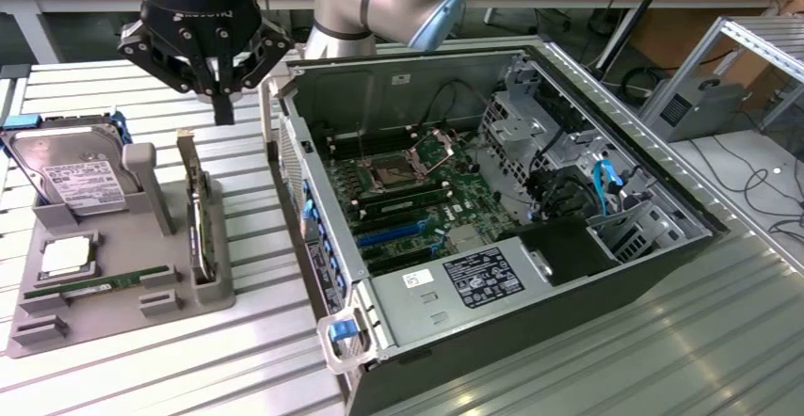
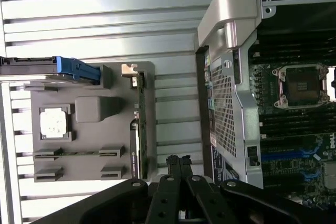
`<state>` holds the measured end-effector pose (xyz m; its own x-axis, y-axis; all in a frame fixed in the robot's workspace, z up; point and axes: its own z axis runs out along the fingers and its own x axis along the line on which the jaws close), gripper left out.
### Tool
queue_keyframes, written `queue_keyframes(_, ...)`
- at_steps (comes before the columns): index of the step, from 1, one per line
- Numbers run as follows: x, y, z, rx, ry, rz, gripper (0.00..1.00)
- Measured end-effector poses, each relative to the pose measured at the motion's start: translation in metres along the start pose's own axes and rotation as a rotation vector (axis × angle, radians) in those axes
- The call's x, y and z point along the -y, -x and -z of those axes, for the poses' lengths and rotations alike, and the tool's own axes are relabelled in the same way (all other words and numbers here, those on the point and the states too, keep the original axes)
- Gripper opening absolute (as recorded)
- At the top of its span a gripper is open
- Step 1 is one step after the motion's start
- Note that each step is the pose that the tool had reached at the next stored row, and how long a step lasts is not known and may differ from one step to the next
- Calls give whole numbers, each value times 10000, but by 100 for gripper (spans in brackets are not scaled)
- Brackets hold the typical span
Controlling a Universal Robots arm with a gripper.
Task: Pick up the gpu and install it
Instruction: 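Reach for the gpu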
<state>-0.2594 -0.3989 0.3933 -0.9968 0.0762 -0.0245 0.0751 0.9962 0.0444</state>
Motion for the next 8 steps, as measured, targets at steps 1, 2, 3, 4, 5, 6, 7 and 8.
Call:
queue_keyframes(1, 1, -10, 0, 0, 0, 0, 11)
queue_keyframes(2, 1, -19, 0, 0, 0, 0, 11)
queue_keyframes(3, 2, -32, 1, 0, 0, 0, 11)
queue_keyframes(4, 4, -51, 1, 0, 0, 0, 11)
queue_keyframes(5, 5, -61, 2, 0, 0, 0, 11)
queue_keyframes(6, 6, -77, 2, 0, 0, -1, 11)
queue_keyframes(7, 7, -91, 2, 0, 0, -1, 11)
queue_keyframes(8, 8, -101, 3, 0, 0, 0, 11)
